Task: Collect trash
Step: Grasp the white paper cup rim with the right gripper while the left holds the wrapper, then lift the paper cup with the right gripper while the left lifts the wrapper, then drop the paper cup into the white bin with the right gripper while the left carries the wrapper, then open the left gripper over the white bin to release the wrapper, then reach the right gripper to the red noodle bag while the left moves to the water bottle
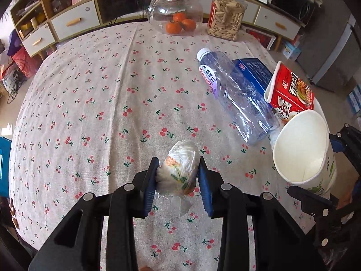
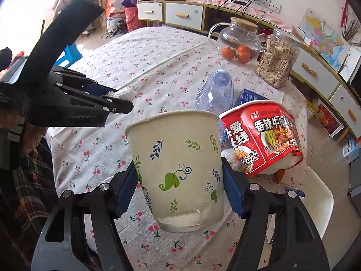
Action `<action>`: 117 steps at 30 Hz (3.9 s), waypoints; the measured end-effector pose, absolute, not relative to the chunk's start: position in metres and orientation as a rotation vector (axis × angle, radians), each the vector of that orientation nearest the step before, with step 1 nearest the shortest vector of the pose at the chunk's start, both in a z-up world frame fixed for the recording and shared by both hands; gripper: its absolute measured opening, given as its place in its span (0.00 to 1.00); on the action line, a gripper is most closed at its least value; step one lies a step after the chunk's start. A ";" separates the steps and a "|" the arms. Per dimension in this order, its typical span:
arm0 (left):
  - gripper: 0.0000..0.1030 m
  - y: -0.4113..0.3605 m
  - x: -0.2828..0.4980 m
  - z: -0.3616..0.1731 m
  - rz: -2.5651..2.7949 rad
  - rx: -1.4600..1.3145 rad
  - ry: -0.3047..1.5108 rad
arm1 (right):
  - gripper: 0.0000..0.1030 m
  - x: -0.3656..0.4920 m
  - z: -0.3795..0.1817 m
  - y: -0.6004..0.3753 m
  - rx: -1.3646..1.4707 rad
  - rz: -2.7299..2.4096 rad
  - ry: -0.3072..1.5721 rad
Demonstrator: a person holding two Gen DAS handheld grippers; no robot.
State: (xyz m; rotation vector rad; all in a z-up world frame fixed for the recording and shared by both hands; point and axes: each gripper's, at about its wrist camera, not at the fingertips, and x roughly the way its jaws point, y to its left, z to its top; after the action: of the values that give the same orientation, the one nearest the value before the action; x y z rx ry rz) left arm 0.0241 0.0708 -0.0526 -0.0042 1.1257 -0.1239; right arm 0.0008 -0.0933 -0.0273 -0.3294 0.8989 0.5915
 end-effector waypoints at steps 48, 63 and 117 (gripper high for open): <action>0.34 -0.120 0.056 0.013 -0.231 -0.045 0.762 | 0.67 0.055 -0.009 -0.363 0.305 -0.495 0.756; 0.34 -0.197 0.073 0.008 -0.339 0.002 0.807 | 0.91 0.040 -0.013 -0.404 0.292 -0.633 0.789; 0.70 -0.197 0.077 -0.002 -0.212 0.084 0.822 | 0.93 0.030 -0.005 -0.367 0.191 -0.501 0.783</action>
State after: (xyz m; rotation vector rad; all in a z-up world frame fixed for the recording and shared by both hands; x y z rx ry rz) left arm 0.0774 -0.1975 -0.0021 0.0840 0.8222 -0.2119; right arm 0.0301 -0.3667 -0.0047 0.1913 0.7831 -0.5010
